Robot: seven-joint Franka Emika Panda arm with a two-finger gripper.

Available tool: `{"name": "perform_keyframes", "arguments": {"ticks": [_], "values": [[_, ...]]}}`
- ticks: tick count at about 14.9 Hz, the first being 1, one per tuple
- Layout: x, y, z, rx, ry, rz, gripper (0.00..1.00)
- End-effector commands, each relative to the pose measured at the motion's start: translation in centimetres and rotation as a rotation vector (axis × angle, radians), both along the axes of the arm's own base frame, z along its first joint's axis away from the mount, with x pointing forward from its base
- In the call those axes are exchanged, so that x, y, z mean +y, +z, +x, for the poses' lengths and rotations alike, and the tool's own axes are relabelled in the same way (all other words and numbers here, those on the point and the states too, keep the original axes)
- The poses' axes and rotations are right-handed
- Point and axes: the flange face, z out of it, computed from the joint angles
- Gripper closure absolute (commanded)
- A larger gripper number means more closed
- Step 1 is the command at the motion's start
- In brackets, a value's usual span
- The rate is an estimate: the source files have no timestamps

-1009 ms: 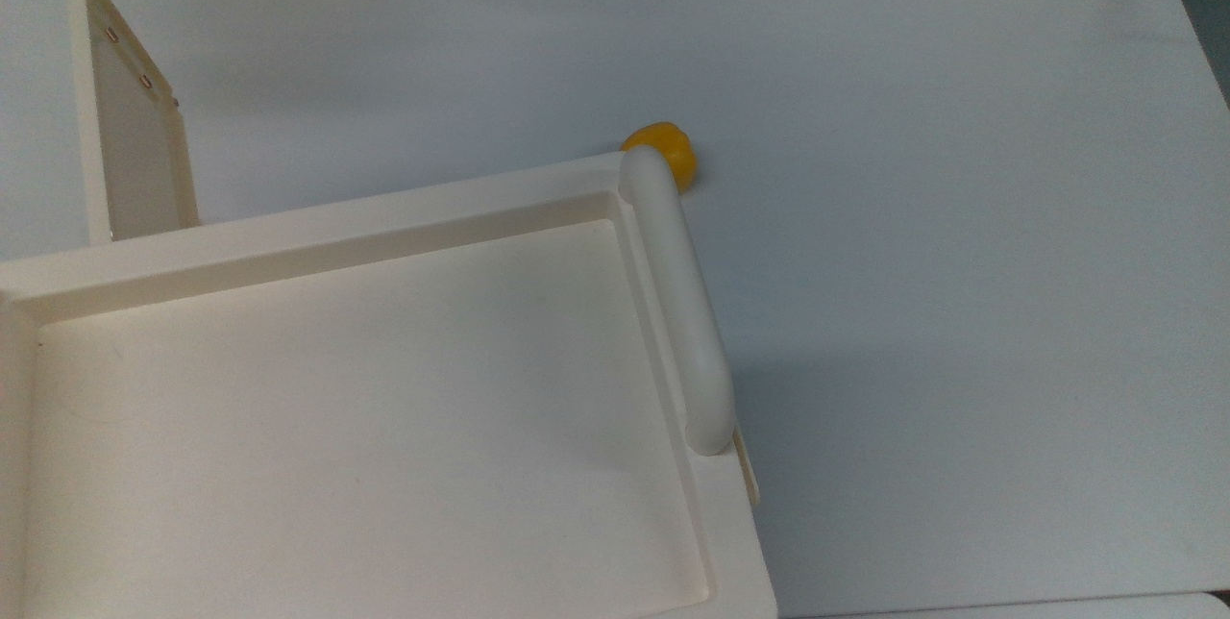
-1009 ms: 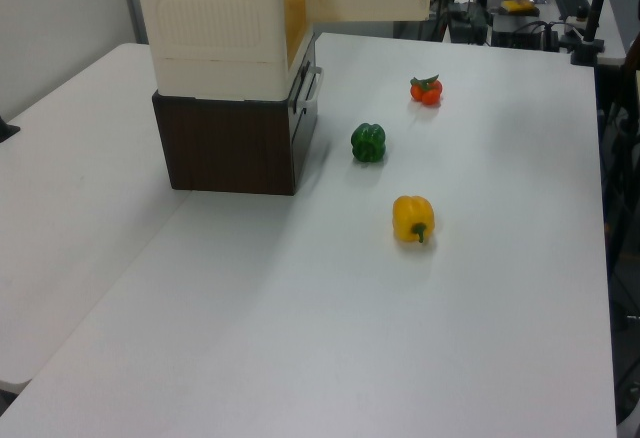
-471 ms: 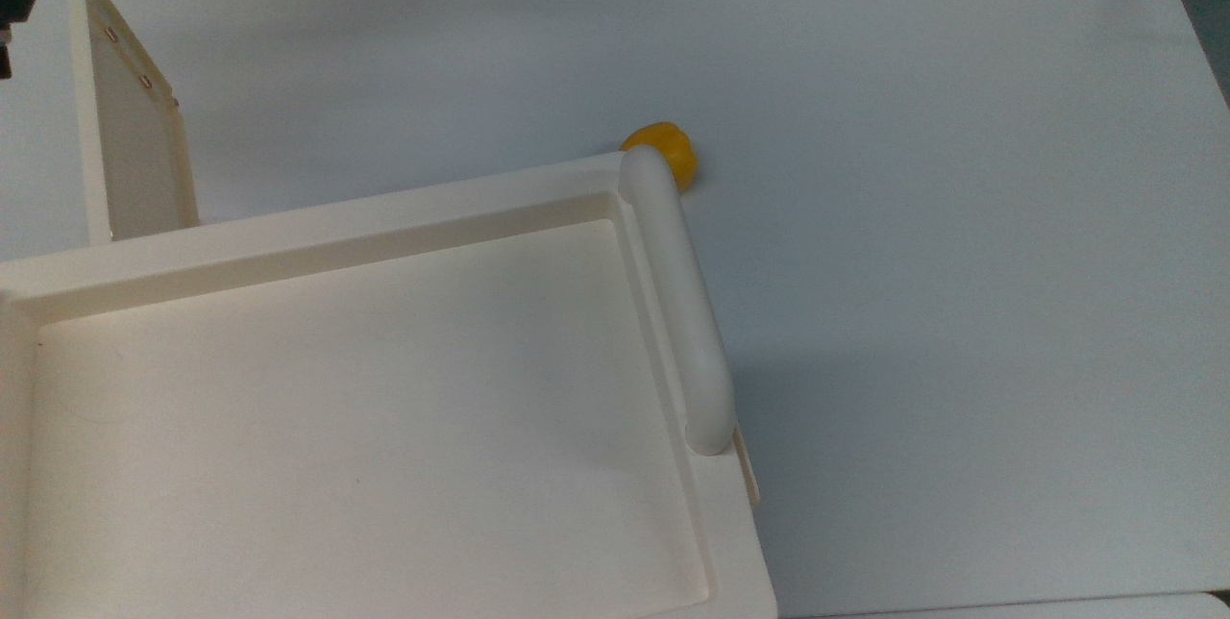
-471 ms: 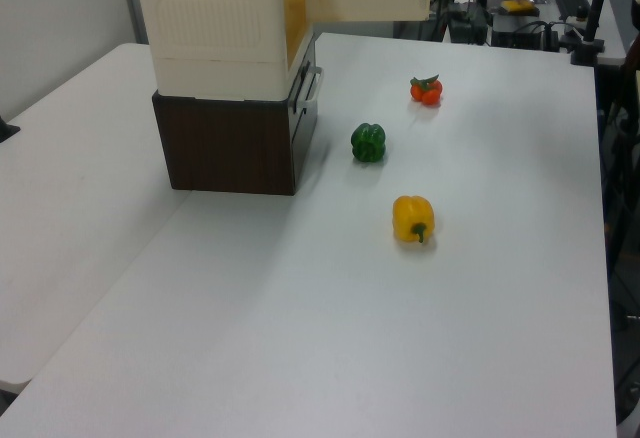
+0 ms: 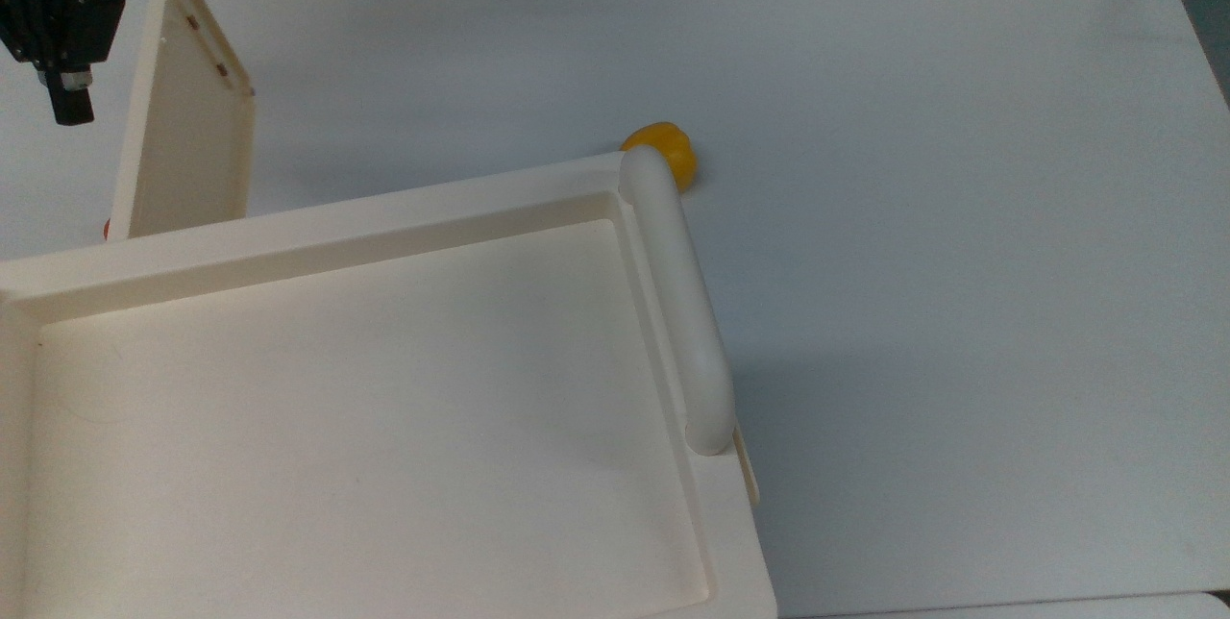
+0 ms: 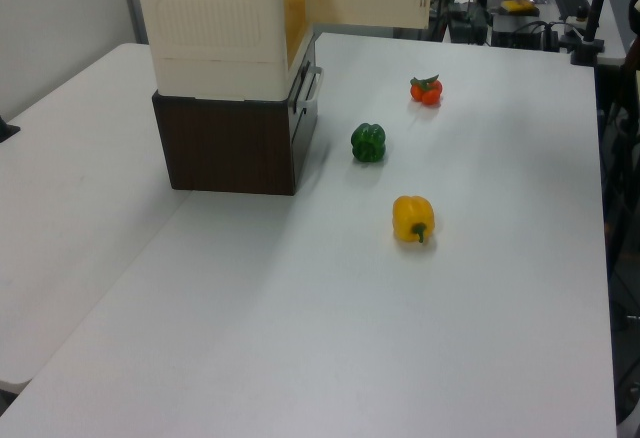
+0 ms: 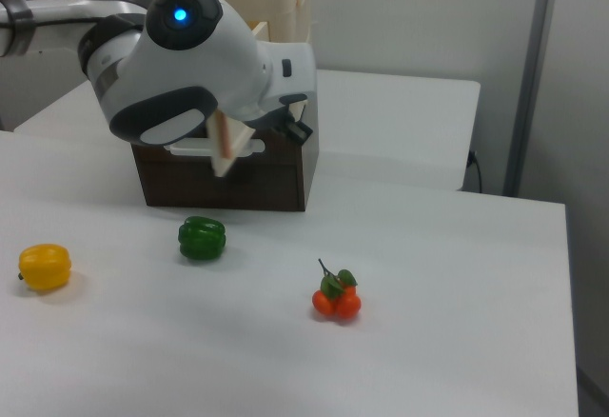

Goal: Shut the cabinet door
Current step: 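Push the gripper against the open door's outer face, swinging it shut, then press the door flush against the cabinet frame with the gripper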

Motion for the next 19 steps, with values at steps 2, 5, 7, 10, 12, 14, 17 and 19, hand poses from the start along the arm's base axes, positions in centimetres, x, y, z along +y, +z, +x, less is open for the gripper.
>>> {"name": "perform_keyframes", "arguments": {"ticks": [2, 5, 7, 10, 12, 14, 17, 19], "values": [[3.2, -0.8, 0.7, 0.043, 0.081, 0.068, 1.00], [6.6, -0.9, 1.9, 0.050, 0.140, 0.089, 1.00], [8.2, -0.9, 2.4, 0.051, 0.146, 0.111, 1.00], [11.4, -1.1, 3.3, 0.051, 0.180, 0.131, 1.00], [12.8, -1.1, 3.6, 0.050, 0.199, 0.141, 1.00], [14.3, -0.8, 4.1, 0.045, 0.213, 0.151, 1.00], [16.7, -1.1, 4.8, 0.045, 0.243, 0.160, 1.00], [18.5, -0.7, 5.6, -0.001, 0.244, 0.145, 1.00]]}}
